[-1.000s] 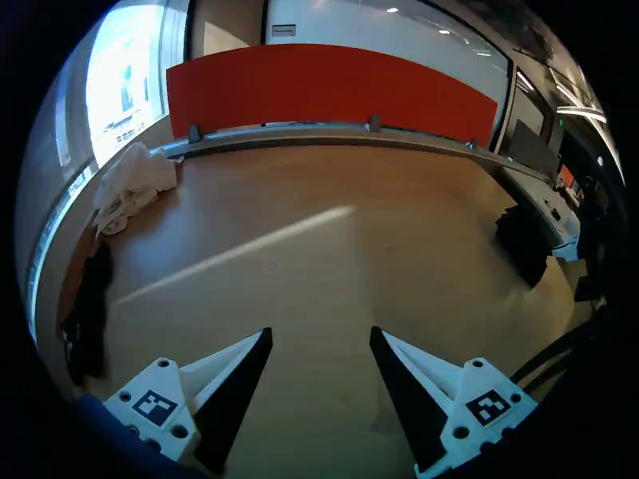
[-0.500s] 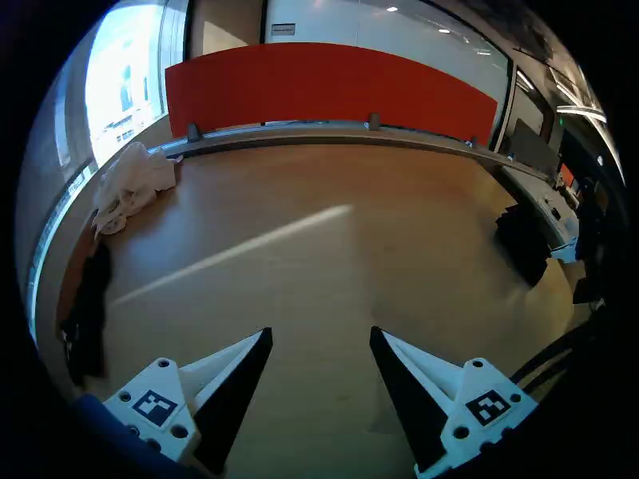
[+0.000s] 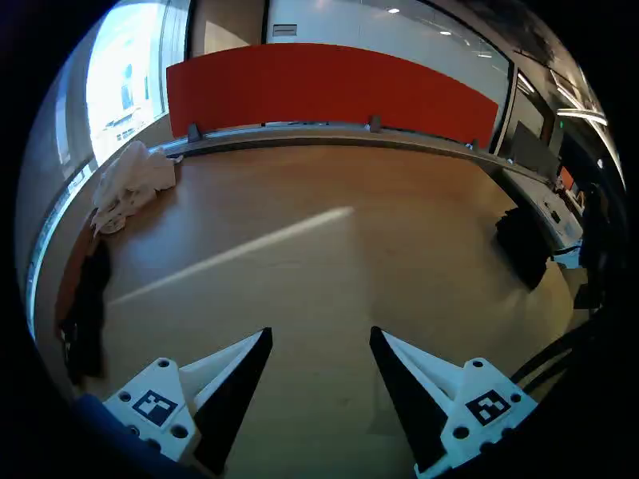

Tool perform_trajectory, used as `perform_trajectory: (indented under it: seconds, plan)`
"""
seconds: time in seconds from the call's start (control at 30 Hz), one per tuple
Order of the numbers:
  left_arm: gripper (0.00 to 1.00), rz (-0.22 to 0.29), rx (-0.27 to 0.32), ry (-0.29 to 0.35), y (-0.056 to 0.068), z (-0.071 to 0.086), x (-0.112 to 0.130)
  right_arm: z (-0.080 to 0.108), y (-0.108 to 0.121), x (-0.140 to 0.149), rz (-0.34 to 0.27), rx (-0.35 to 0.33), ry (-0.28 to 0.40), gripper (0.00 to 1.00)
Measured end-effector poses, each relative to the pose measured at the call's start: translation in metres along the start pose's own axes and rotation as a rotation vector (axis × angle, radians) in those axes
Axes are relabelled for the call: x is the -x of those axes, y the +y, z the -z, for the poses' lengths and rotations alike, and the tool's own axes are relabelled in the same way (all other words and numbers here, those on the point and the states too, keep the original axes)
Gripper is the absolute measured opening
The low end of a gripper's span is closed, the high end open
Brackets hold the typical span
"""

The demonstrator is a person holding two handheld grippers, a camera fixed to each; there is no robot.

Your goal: Fold towel

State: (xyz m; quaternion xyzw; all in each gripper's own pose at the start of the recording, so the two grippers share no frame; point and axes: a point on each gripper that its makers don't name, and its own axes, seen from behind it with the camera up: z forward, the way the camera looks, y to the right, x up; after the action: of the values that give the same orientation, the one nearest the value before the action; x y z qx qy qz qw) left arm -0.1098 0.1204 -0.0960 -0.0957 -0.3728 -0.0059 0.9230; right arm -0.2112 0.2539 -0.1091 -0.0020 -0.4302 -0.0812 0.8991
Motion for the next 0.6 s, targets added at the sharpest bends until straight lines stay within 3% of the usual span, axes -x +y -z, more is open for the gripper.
perform_trajectory:
  seconds: [0.1,0.23,0.6]
  plan:
    - [0.9,0.002,0.003,0.006,0.0,0.0,-0.002,0.004,0.0,-0.002,-0.001,0.01,0.016,0.72]
    - [0.9,0.007,0.005,0.012,-0.002,0.0,-0.003,0.009,-0.003,-0.006,-0.002,0.018,0.033,0.92]
    - [0.9,0.014,0.008,0.038,-0.012,0.003,-0.01,0.022,-0.014,-0.025,-0.021,0.032,0.083,0.95]
